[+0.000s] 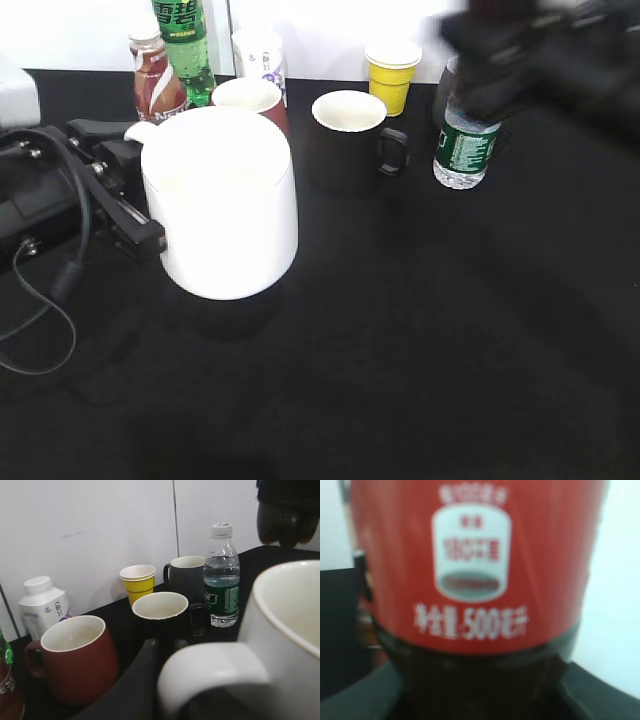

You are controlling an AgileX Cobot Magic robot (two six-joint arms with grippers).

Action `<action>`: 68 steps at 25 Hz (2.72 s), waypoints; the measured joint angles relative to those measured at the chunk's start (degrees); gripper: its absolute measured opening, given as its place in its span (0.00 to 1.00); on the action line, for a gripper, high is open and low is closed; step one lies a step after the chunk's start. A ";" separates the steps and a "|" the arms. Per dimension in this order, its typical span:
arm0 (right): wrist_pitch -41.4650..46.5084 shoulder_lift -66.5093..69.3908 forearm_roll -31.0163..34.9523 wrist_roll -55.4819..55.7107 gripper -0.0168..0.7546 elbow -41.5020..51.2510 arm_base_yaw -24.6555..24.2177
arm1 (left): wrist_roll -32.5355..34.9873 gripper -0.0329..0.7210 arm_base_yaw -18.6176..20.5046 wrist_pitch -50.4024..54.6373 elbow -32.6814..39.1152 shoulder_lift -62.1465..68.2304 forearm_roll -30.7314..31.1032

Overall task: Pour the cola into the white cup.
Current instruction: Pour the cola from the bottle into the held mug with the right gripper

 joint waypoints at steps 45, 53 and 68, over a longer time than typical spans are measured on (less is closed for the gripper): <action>-10.15 13.96 5.75 -81.49 0.51 -7.86 5.45 | 0.58 0.12 -0.09 4.42 0.00 0.00 -3.91; -10.83 13.96 5.75 -82.31 0.51 -7.86 5.45 | 0.63 0.12 -0.09 4.59 0.00 0.00 -3.91; -11.44 13.96 5.81 -81.78 0.51 -7.86 5.45 | 0.76 0.12 -0.09 4.52 0.00 0.00 -4.20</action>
